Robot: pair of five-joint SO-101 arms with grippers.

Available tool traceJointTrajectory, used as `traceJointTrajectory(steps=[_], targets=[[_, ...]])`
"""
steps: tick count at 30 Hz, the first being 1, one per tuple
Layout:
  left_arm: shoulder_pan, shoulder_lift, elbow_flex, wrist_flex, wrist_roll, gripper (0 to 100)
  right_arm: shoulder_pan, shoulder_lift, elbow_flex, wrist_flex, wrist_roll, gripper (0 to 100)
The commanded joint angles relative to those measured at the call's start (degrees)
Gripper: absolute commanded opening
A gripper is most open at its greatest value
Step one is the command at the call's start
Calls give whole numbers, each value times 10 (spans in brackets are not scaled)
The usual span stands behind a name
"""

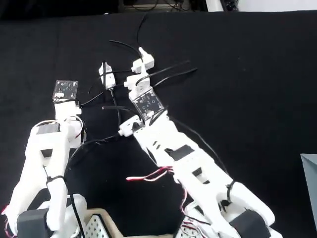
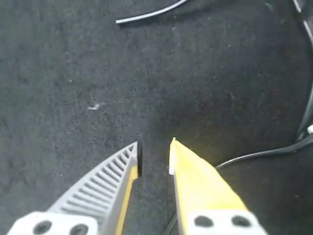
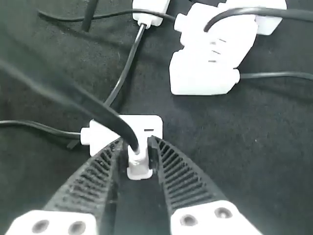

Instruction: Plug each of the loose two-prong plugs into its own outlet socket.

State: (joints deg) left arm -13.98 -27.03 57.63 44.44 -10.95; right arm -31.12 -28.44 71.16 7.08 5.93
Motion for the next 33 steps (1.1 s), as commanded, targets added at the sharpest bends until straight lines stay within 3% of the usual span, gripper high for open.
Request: traceJointTrajectory(steps=[1, 33], targets=[[-3, -12, -6, -11, 5, 120, -4, 5, -34, -9, -4, 11], [-4, -12, -5, -11, 5, 120, 19, 73, -50, -57, -4, 11]])
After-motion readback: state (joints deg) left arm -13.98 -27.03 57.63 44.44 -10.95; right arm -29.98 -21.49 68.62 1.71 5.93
